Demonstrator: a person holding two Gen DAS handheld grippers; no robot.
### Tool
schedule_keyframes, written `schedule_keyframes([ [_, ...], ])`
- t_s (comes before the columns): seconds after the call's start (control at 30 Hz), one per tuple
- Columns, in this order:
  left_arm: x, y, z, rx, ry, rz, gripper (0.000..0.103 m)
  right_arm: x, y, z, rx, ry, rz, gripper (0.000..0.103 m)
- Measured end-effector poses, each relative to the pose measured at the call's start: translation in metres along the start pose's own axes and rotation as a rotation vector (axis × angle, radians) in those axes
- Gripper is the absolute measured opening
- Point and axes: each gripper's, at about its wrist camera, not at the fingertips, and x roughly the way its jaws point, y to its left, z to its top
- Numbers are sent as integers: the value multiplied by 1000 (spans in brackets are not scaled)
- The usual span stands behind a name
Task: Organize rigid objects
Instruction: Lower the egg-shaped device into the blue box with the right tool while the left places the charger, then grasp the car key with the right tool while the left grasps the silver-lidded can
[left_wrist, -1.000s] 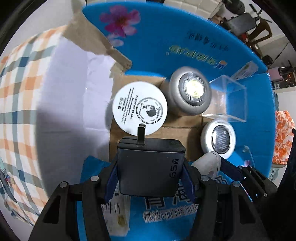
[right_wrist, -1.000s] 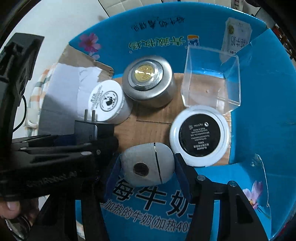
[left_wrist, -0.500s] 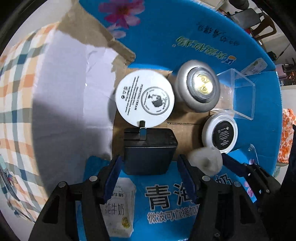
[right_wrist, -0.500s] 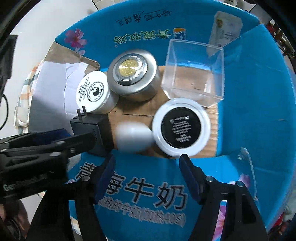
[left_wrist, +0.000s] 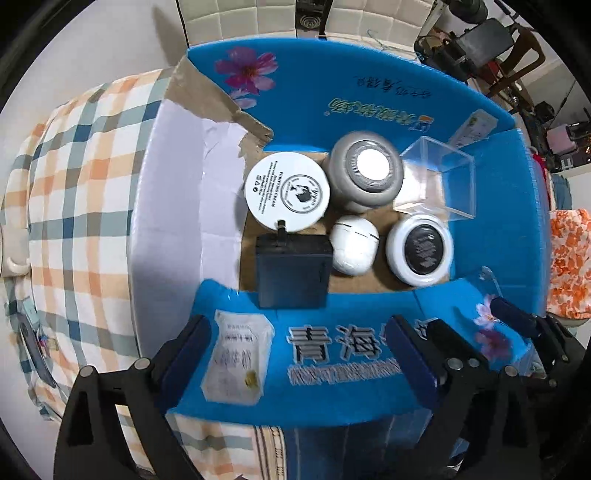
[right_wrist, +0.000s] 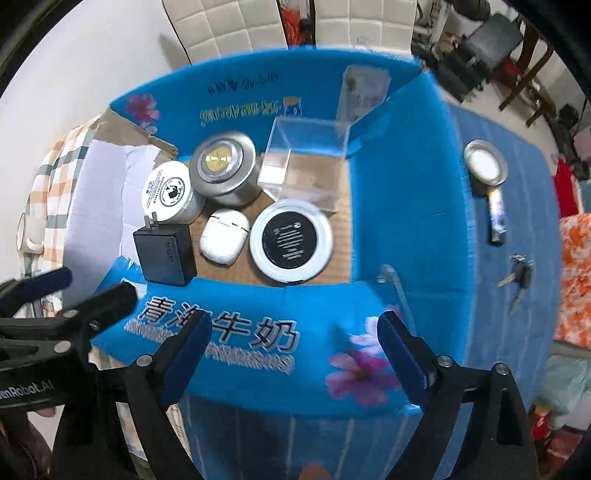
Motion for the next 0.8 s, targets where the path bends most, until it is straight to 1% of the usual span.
schedule_keyframes([
  [0.03,-5,4,3,-2,-11,1,100,-9,-2,-3,-8,-12,-2,95],
  [0.07,-10,7,14,-3,-25,9,102,-19,3,-10,-12,-23,-1,95],
  [0.13,-24,0,10,1,-66,26,102,-38,1,-16,-14,-41,11,95],
  [0.17,-24,-6,7,-1,-85,29,102,-53,5,-21,-15,-50,16,95],
  [0.27,-48,-10,0,-9,-144,26,102,-86,2,-33,-19,-86,31,95],
  [0.37,-69,-15,-10,-13,-187,31,102,-110,4,-42,-22,-119,45,95],
  [0.57,-114,-34,-30,9,-269,39,102,-169,-2,-61,-39,-199,59,95],
  [0.7,-138,-44,-41,15,-309,41,102,-196,-7,-71,-46,-230,68,95],
  [0.8,-151,-52,-49,20,-337,32,102,-207,-10,-77,-51,-237,86,95],
])
